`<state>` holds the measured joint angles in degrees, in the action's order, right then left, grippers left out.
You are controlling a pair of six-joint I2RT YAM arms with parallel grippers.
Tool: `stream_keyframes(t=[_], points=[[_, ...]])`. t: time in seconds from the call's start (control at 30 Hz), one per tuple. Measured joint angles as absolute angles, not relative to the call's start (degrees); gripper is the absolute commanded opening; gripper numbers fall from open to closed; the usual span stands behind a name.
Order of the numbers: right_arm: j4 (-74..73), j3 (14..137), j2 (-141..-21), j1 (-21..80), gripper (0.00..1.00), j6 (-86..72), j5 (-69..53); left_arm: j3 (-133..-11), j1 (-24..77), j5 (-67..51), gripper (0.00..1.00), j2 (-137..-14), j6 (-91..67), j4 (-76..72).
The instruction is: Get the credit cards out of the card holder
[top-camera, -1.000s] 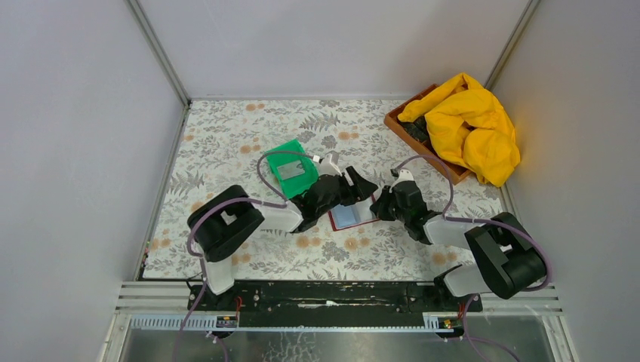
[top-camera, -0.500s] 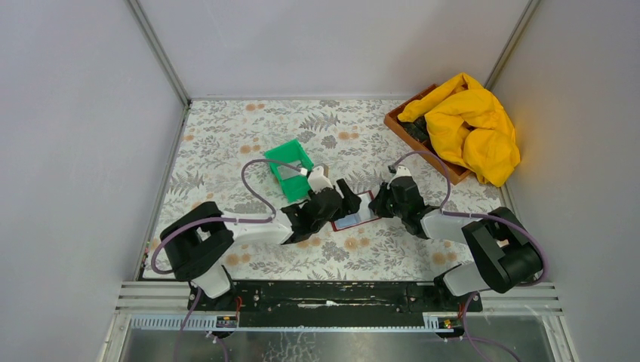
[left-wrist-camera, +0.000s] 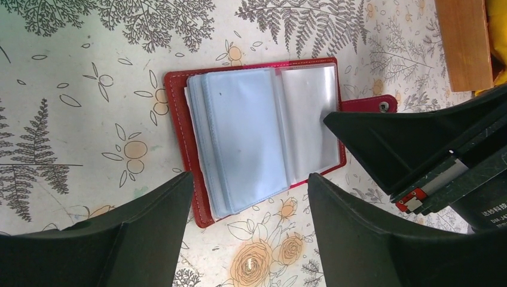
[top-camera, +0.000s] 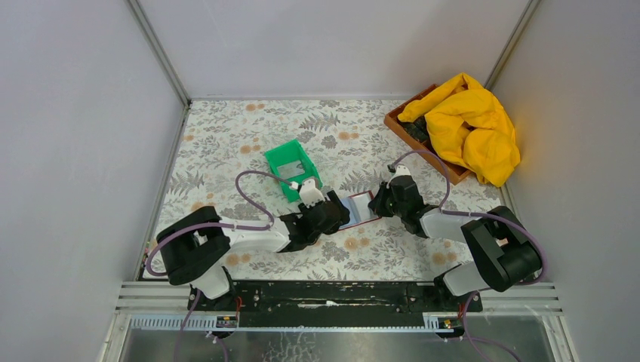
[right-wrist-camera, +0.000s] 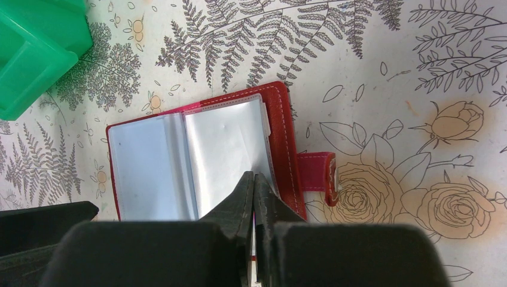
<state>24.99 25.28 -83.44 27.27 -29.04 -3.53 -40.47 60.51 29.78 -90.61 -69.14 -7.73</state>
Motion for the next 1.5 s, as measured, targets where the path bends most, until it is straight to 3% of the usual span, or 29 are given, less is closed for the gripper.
stream_keyframes(t=[1.5], points=[[24.9,25.5,-83.7,27.3,0.00,-29.0,-3.6,-41.8,60.8,29.6,0.82,-93.3,-65.9,-10.0]])
